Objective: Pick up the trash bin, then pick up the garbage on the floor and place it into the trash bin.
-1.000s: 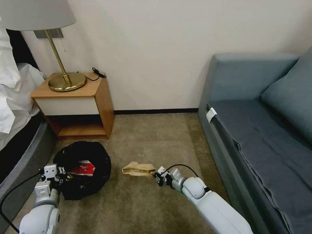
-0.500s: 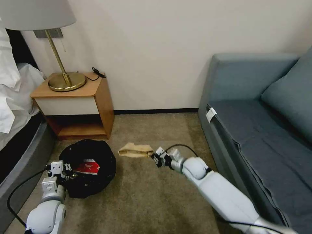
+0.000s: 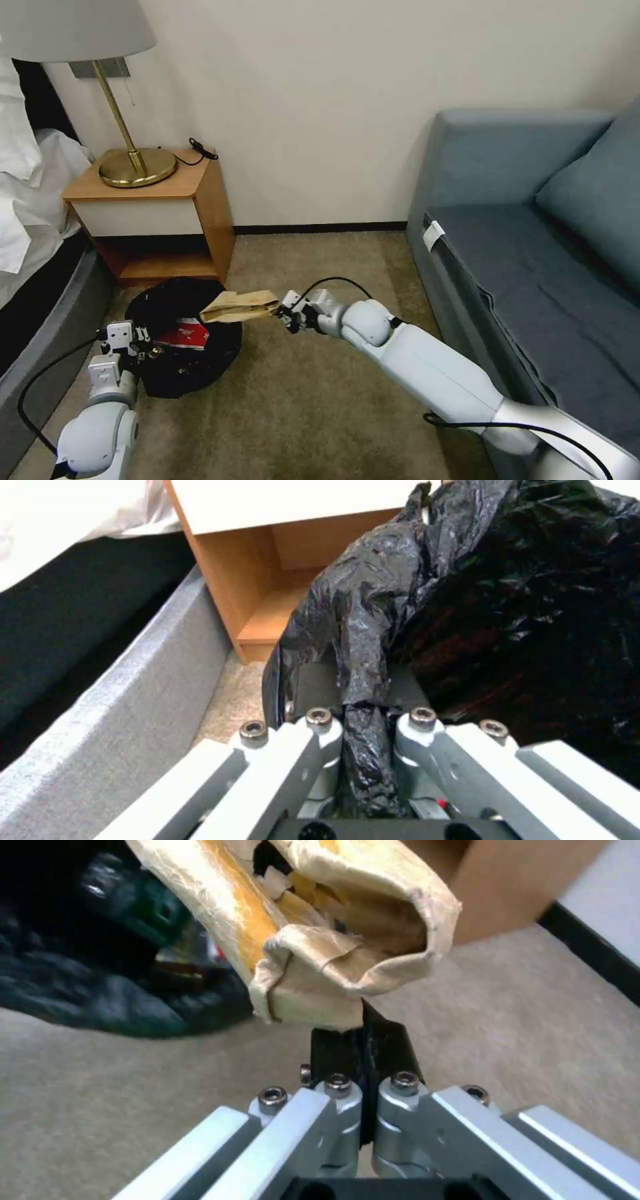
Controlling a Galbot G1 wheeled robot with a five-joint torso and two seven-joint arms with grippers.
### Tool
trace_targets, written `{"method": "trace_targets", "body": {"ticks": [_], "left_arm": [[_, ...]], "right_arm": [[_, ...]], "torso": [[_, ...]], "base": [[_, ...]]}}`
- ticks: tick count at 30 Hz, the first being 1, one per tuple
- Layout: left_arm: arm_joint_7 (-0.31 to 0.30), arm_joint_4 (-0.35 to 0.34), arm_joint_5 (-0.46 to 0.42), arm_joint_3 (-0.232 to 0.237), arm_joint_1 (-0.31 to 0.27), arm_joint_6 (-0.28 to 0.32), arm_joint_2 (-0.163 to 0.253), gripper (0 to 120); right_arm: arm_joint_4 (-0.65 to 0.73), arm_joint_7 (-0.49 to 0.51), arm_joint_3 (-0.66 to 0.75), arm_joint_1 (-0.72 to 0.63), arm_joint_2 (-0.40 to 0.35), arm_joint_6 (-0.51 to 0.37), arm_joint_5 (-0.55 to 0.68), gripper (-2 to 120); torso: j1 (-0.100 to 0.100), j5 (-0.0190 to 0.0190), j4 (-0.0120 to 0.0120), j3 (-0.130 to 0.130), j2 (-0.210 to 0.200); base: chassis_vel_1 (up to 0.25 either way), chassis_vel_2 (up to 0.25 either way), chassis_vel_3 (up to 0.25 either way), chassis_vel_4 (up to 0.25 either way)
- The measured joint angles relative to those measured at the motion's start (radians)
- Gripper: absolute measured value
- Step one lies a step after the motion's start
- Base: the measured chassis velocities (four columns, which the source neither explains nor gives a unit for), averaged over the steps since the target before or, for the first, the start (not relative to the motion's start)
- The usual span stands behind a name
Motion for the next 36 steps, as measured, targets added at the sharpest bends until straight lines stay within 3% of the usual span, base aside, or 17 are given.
{"method": "trace_targets", "body": {"ticks": [14,20,22,24,36], "left_arm": [[-0.007,-0.012,0.026,0.034,-0.043,0.025,-0.032,4],[-0.008,-0.022,0.028,0.037,-0.044,0.029,-0.032,4],[-0.008,-0.024,0.031,0.038,-0.04,0.029,-0.043,4],[-0.008,-0.024,0.032,0.039,-0.039,0.029,-0.046,4],[-0.008,-0.043,0.017,0.059,-0.025,0.029,-0.069,4]], "right_arm": [[-0.01,0.031,-0.087,0.078,0.065,0.003,0.014,0],[-0.017,0.046,-0.091,0.075,0.081,0.017,-0.008,20],[-0.012,0.05,-0.1,0.074,0.085,0.019,-0.029,39],[-0.012,0.05,-0.101,0.075,0.085,0.019,-0.036,42],[0.002,0.047,-0.104,0.094,0.059,0.016,-0.067,90]], "torso": [[0.0,0.0001,-0.0001,0.0,0.0],[0.0,0.0001,-0.0001,0.0,0.0],[0.0,0.0001,-0.0001,0.0,0.0],[0.0,0.0001,-0.0001,0.0,0.0],[0.0,0.0002,-0.0001,0.0,0.0]], "base": [[0.0,0.0,0.0,0.0],[0.0,0.0,0.0,0.0],[0.0,0.0,0.0,0.0],[0.0,0.0,0.0,0.0],[0.0,0.0,0.0,0.0]]}}
